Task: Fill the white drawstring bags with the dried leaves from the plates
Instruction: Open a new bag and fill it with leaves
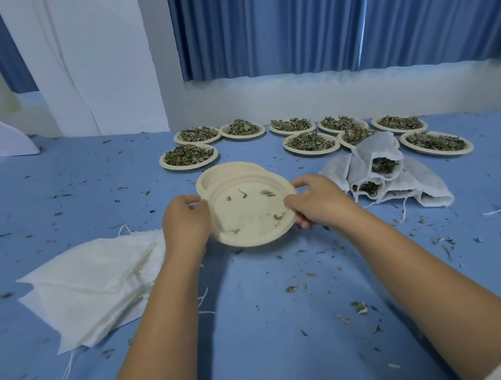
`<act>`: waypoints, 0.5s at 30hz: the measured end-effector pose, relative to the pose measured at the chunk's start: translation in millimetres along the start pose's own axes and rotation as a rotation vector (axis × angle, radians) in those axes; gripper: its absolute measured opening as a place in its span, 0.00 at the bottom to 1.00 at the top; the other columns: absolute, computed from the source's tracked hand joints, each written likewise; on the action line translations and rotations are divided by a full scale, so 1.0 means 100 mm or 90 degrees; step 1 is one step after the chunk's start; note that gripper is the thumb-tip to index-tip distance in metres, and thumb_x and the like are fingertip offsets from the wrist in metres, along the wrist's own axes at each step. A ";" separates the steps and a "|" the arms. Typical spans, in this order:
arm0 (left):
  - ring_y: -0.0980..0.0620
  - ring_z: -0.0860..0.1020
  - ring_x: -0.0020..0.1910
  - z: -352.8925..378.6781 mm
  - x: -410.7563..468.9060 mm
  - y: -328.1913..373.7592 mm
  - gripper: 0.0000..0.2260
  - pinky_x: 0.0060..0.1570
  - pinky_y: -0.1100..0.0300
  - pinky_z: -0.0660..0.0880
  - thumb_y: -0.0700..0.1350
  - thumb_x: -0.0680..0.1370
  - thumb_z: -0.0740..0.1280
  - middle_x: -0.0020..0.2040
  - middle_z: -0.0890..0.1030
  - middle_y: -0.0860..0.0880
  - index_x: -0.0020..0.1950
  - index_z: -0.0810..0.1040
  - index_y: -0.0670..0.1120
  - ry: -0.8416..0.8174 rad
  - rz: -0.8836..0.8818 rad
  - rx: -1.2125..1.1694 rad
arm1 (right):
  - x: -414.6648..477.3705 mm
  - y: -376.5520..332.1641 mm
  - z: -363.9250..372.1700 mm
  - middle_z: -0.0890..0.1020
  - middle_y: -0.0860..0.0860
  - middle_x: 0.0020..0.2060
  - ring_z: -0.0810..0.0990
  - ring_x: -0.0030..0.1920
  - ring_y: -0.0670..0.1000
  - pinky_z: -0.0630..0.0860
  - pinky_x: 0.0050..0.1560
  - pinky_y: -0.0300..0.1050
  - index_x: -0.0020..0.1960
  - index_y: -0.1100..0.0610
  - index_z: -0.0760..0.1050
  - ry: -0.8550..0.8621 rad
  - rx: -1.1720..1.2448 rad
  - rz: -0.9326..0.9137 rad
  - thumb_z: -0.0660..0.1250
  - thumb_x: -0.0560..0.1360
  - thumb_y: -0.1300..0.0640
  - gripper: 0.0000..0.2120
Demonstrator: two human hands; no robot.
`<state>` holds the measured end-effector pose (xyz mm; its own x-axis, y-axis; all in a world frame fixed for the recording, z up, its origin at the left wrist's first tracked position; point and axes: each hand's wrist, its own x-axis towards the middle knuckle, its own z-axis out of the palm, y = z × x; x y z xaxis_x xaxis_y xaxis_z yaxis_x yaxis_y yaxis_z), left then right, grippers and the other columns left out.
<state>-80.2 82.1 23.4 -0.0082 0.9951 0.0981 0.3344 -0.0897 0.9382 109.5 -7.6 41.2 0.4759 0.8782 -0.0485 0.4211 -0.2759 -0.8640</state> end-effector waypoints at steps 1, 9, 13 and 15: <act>0.61 0.74 0.32 0.01 0.04 0.01 0.12 0.29 0.65 0.67 0.43 0.79 0.61 0.42 0.76 0.57 0.60 0.78 0.46 0.025 0.000 -0.032 | 0.10 -0.04 0.02 0.80 0.52 0.27 0.76 0.22 0.45 0.74 0.25 0.38 0.65 0.56 0.70 0.007 0.010 0.000 0.64 0.77 0.60 0.16; 0.47 0.71 0.68 0.26 0.40 -0.08 0.15 0.60 0.57 0.67 0.45 0.83 0.56 0.66 0.75 0.50 0.69 0.71 0.46 -0.021 0.066 0.032 | 0.96 -0.27 0.29 0.80 0.56 0.29 0.76 0.26 0.51 0.79 0.35 0.46 0.71 0.62 0.66 0.016 -0.048 0.022 0.61 0.78 0.65 0.21; 0.45 0.72 0.57 0.42 0.57 -0.13 0.08 0.49 0.58 0.64 0.44 0.83 0.55 0.51 0.73 0.56 0.55 0.73 0.47 -0.026 0.065 0.080 | 1.18 -0.24 0.34 0.77 0.53 0.36 0.74 0.34 0.52 0.70 0.31 0.43 0.49 0.57 0.72 -0.012 -0.420 -0.045 0.59 0.79 0.55 0.06; 0.43 0.74 0.58 0.47 0.65 -0.14 0.11 0.48 0.56 0.66 0.41 0.81 0.57 0.56 0.76 0.46 0.60 0.73 0.39 -0.018 0.077 0.114 | 1.34 -0.21 0.32 0.74 0.51 0.37 0.73 0.39 0.53 0.65 0.32 0.44 0.42 0.57 0.70 0.008 -0.534 -0.060 0.57 0.81 0.49 0.13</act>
<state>-41.5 149.7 1.0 0.0671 0.9786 0.1945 0.4929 -0.2020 0.8463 139.3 128.0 37.3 0.4161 0.9092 0.0145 0.8913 -0.4046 -0.2049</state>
